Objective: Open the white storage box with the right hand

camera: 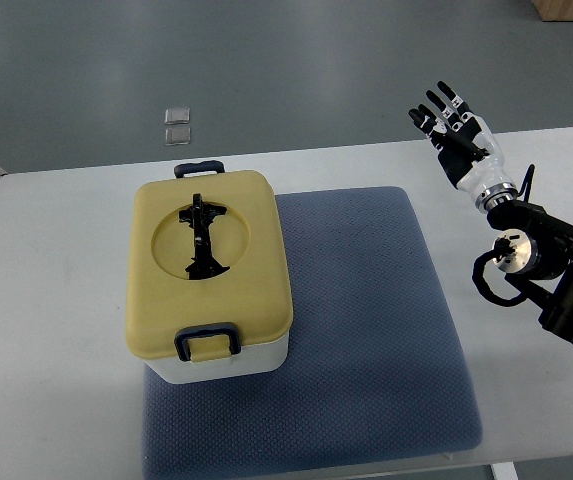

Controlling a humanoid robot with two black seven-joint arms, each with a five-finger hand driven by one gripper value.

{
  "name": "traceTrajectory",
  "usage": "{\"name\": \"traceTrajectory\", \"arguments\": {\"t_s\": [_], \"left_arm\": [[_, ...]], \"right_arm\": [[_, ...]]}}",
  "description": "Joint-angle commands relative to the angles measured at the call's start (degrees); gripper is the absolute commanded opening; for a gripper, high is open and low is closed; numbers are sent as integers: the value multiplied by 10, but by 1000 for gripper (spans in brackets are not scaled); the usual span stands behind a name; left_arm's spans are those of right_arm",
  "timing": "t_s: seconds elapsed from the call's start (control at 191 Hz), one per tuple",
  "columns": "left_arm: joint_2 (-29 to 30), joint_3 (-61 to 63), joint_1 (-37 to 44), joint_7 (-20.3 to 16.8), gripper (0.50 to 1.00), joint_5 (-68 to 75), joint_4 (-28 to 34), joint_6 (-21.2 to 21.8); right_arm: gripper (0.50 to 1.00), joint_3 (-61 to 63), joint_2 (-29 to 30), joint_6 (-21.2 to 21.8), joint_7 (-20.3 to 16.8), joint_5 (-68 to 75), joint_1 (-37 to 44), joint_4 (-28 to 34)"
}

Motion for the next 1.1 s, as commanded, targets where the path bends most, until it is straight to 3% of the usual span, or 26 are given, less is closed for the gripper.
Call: {"name": "traceTrajectory", "arguments": {"t_s": [0.0, 1.097], "left_arm": [[0, 0, 1, 0, 1000, 0, 0, 0], [0, 0, 0, 0, 1000, 0, 2, 0]], "right_arm": [[930, 1, 0, 0, 0, 0, 1, 0], [930, 0, -3, 1, 0, -1, 5, -4]]}}
